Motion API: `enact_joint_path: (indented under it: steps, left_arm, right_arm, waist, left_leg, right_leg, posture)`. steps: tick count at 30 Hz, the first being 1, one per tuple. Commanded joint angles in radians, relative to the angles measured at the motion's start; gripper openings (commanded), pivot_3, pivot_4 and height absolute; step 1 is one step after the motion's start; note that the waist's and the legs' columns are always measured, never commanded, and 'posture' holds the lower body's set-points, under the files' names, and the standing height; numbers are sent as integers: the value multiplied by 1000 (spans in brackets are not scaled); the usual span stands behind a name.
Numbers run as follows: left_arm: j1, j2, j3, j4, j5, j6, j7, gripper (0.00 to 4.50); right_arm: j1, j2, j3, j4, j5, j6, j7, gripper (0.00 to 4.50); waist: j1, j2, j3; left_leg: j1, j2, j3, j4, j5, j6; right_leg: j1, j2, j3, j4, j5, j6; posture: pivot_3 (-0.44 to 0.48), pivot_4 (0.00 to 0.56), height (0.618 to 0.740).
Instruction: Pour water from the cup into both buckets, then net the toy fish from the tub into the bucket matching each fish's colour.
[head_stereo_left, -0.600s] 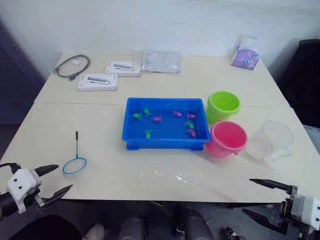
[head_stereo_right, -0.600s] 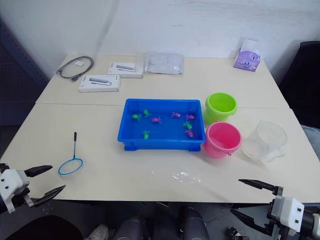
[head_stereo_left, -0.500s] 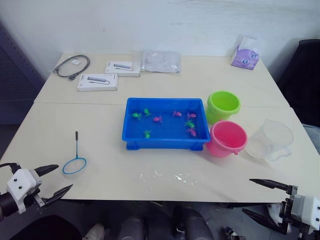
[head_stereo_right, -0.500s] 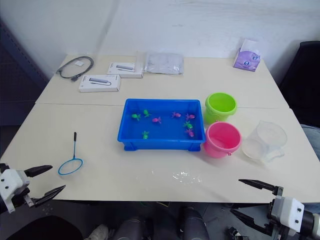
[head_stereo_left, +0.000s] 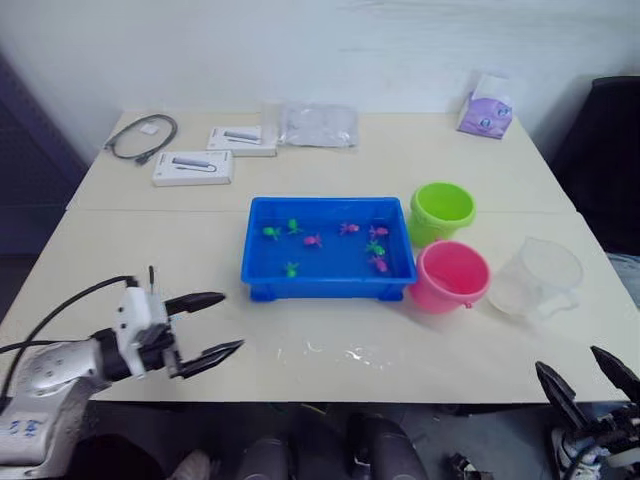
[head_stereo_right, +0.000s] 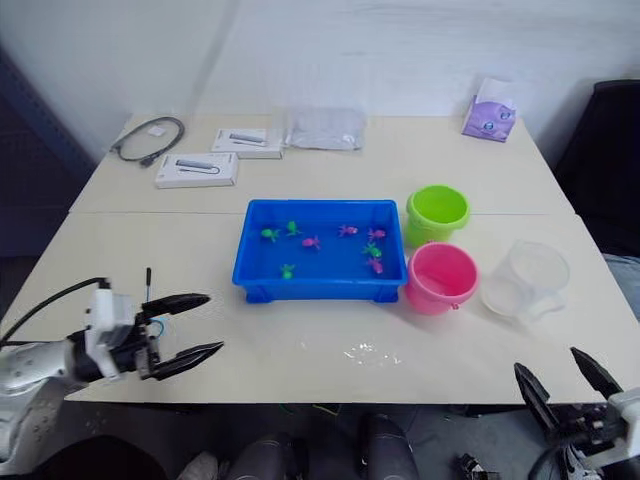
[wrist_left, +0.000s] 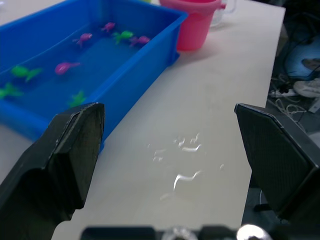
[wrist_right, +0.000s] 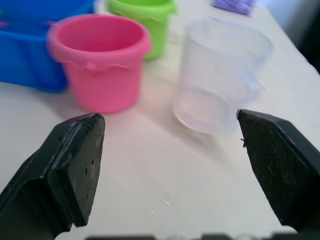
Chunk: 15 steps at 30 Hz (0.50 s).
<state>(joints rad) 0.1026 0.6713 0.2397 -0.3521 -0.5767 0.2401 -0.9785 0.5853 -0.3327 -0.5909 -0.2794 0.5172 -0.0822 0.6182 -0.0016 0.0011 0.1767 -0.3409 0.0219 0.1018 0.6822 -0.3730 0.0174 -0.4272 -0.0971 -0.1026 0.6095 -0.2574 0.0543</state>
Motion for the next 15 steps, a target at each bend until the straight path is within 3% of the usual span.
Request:
enact_joint_path:
  steps: [1,10,15]
  left_arm:
    - [-70,-48,-77,-29,1,17,38,4460]
    - [-194,-133,-198,39,73,-34,52,4460]
    - [-222,-143,-207,71,89,-60,40,4460]
  right_arm:
    - [-91,28,31,-21,-92,56,-179,4500]
    - [-364,55,59,100,-272,150,-501,4500]
    - [-433,43,53,156,-306,170,-575,4500]
  waist:
    - [-3,0,0]
    - [0,1,0]
    - [-1,1,0]
  left_leg:
    - [1,0,1,0,0,0]
    - [2,0,3,0,6,2]
    - [2,0,4,0,6,2]
  right_leg:
    - [0,0,1,1,0,0]
    - [-1,3,2,4,-1,-1]
    - [-1,3,2,4,-1,-1]
  posture:
    - [0,150,740]
    - [0,150,740]
    - [0,150,740]
